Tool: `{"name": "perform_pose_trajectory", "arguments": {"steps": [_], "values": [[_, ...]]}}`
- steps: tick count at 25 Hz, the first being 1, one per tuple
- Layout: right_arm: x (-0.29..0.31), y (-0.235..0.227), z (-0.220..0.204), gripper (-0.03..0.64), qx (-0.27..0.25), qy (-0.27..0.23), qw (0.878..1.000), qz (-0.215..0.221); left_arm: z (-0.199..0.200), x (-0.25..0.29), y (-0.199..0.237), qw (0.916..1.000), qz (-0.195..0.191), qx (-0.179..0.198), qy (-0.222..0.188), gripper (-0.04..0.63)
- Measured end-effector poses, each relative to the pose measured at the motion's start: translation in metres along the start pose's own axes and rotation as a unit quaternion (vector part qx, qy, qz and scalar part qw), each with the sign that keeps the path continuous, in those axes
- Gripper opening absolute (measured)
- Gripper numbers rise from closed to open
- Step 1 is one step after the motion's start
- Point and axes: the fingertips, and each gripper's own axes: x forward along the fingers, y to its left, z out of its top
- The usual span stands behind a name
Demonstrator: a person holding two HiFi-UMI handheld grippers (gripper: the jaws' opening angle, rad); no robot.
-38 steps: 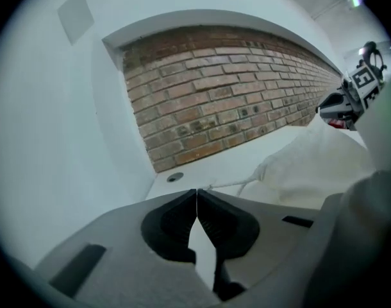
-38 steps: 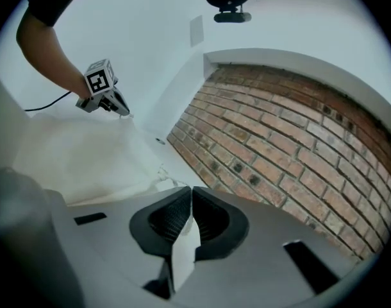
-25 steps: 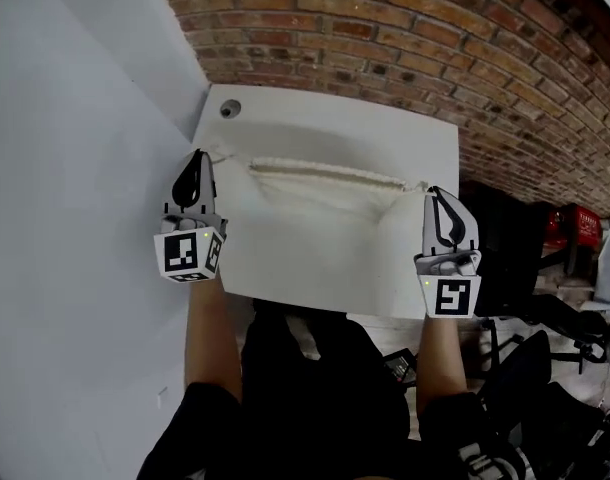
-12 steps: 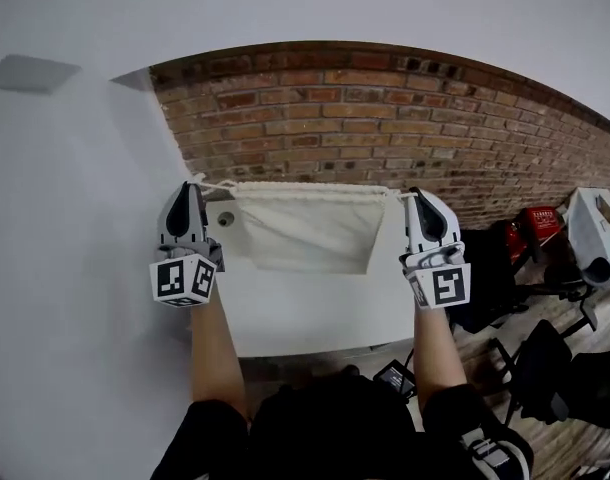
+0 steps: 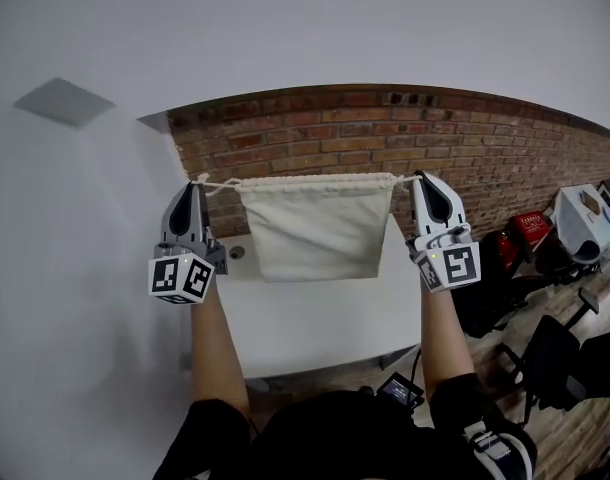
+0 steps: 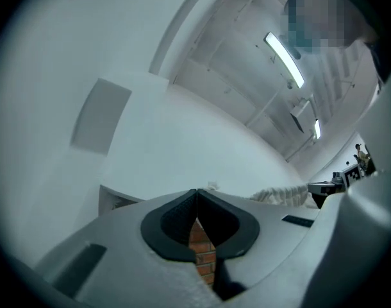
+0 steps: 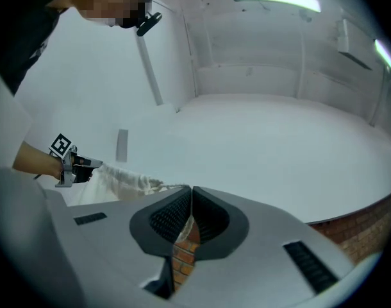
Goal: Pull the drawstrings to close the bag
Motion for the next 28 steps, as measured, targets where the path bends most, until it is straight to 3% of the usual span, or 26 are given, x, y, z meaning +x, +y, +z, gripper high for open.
{"name": "perform_pose_trajectory", "arguments": {"steps": [5, 13, 28], "values": [[0.015, -0.001, 0.008, 0.009, 0.027, 0.005, 1.000, -0.003, 0.021, 0.011, 0.011, 0.9999, -0.011, 0.010, -0.001, 0.018], [0.011, -0.003, 0.011, 0.009, 0.086, -0.005, 0.996, -0.009, 0.040, 0.002, 0.015, 0.9987, 0.050, -0.002, -0.012, 0.018], [-0.011, -0.041, 0.019, 0.008, 0.205, -0.042, 0.978, 0.000, 0.078, -0.028, -0.007, 0.9901, 0.087, -0.060, -0.092, 0.018]]}}
